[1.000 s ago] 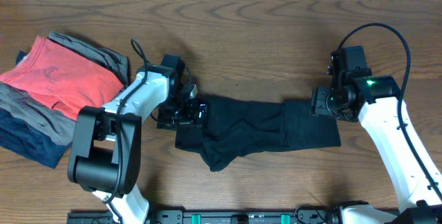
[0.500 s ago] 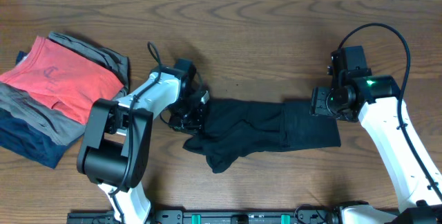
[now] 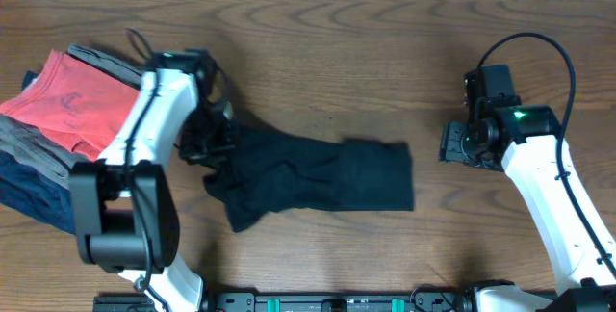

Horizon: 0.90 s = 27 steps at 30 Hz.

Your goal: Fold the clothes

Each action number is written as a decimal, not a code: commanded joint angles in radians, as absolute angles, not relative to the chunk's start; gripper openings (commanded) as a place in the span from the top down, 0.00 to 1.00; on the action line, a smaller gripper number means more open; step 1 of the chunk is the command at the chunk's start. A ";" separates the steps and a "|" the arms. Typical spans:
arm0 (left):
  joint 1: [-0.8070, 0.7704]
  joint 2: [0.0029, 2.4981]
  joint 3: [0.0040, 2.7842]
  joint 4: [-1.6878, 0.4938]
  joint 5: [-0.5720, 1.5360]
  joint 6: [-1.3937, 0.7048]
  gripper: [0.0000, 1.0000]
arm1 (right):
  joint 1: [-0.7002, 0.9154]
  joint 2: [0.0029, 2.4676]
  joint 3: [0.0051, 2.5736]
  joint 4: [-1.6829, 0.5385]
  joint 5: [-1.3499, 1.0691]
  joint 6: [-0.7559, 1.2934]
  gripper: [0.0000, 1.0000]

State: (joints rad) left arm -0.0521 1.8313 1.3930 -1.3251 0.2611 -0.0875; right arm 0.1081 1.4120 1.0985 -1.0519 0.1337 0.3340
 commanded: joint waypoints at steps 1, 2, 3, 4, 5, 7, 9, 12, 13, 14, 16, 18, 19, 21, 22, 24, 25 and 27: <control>-0.047 1.800 1.460 -1.371 0.400 -0.148 0.94 | 0.080 1.414 1.103 -1.056 0.168 0.343 0.32; -0.056 1.797 1.464 -1.371 0.476 -0.147 0.94 | 0.078 1.414 1.103 -1.056 0.168 0.343 0.32; -0.069 1.793 1.464 -1.364 0.571 -0.147 0.94 | 0.076 1.414 1.103 -1.058 0.168 0.342 0.32; -0.083 1.792 1.464 -1.353 0.643 -0.147 0.95 | 0.075 1.414 1.103 -1.059 0.168 0.339 0.32; -0.100 1.792 1.464 -1.336 0.707 -0.147 0.94 | 0.075 1.414 1.103 -1.059 0.168 0.335 0.32; -0.151 1.792 1.464 -1.288 0.807 -0.153 0.94 | 0.075 1.414 1.103 -1.061 0.168 0.335 0.32; -0.205 1.792 1.464 -1.241 0.835 -0.180 0.94 | 0.075 1.414 1.103 -1.065 0.168 0.335 0.32; -0.295 1.792 1.464 -1.163 0.834 -0.265 0.94 | 0.075 1.414 1.103 -1.069 0.168 0.332 0.32; -0.330 1.792 1.464 -1.130 0.834 -0.297 0.94 | 0.075 1.414 1.103 -1.070 0.168 0.332 0.32; -0.364 1.792 1.464 -1.090 0.834 -0.327 0.94 | 0.075 1.414 1.103 -1.071 0.168 0.327 0.32; -0.422 1.792 1.464 -1.019 0.822 -0.356 0.94 | 0.075 1.414 1.103 -1.071 0.168 0.324 0.32; -0.481 1.792 1.464 -0.961 0.776 -0.398 0.94 | 0.075 1.414 1.103 -1.071 0.168 0.324 0.32; -0.505 1.792 1.464 -0.941 0.751 -0.416 0.94 | 0.075 1.414 1.103 -1.071 0.168 0.324 0.32; -0.553 1.794 1.464 -0.904 0.680 -0.455 0.90 | 0.075 1.414 1.103 -1.073 0.167 0.316 0.32; -0.568 1.794 1.464 -0.894 0.655 -0.460 0.89 | 0.075 1.414 1.103 -1.074 0.168 0.316 0.32; -0.604 1.794 1.463 -0.881 0.597 -0.463 0.84 | 0.075 1.414 1.103 -1.077 0.167 0.316 0.32; -0.620 1.794 1.463 -0.879 0.574 -0.463 0.84 | 0.075 1.414 1.103 -1.078 0.168 0.316 0.32; -0.647 1.794 1.461 -0.879 0.523 -0.463 0.83 | 0.075 1.414 1.103 -1.079 0.167 0.316 0.32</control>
State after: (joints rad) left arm -0.6186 1.8042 1.4483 -0.8818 0.6300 -0.4309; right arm 0.0860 1.4124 1.0985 -1.0771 0.1543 0.3286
